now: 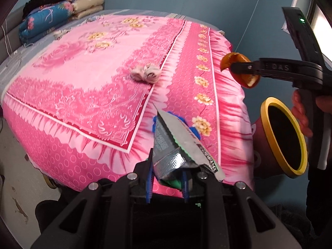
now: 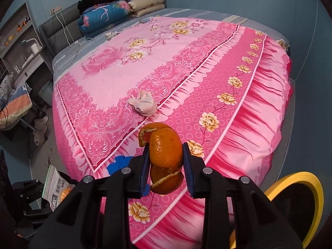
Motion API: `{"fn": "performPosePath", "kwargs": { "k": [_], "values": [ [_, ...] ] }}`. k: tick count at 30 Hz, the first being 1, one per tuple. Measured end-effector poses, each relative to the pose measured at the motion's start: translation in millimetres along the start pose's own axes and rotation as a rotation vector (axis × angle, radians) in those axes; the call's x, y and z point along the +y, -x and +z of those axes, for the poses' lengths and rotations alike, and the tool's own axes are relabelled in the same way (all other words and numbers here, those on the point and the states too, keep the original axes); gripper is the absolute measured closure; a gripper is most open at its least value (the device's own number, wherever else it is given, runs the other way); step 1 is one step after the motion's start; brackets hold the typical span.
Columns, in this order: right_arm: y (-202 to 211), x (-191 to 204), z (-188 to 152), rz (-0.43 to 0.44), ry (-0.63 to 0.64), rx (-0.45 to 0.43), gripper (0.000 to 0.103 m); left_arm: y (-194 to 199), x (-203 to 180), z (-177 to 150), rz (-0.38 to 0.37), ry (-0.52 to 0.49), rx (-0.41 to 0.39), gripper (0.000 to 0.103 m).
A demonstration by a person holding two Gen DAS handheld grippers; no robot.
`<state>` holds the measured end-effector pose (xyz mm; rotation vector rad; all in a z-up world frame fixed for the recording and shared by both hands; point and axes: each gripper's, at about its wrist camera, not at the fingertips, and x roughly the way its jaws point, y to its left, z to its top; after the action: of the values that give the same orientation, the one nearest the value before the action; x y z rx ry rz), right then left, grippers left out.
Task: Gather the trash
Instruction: 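Carry the snack wrapper and orange peel with both tools over the yellow bin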
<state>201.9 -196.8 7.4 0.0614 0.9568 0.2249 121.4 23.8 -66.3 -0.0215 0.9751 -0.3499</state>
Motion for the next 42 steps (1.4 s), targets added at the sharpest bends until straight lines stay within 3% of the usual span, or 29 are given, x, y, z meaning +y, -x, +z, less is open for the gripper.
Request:
{"fn": "performPosePath", "kwargs": {
  "k": [15,24,33,42],
  "values": [
    [104,-56,-18,-0.068,-0.100,-0.163,0.074,21,-77,36,-0.048,-0.129,-0.069,0.083],
    [147,-119,-45,-0.175,-0.258,-0.192,0.074,6,-130,57,-0.168,-0.177,-0.078,0.083],
    [169,-170,-74,-0.214,-0.366,-0.216,0.074,-14,-179,62,-0.255,-0.216,-0.045,0.083],
    [167,-194,-90,-0.201,-0.425,-0.222,0.073,-26,-219,58,-0.266,-0.285,-0.014,0.083]
  ]
}}
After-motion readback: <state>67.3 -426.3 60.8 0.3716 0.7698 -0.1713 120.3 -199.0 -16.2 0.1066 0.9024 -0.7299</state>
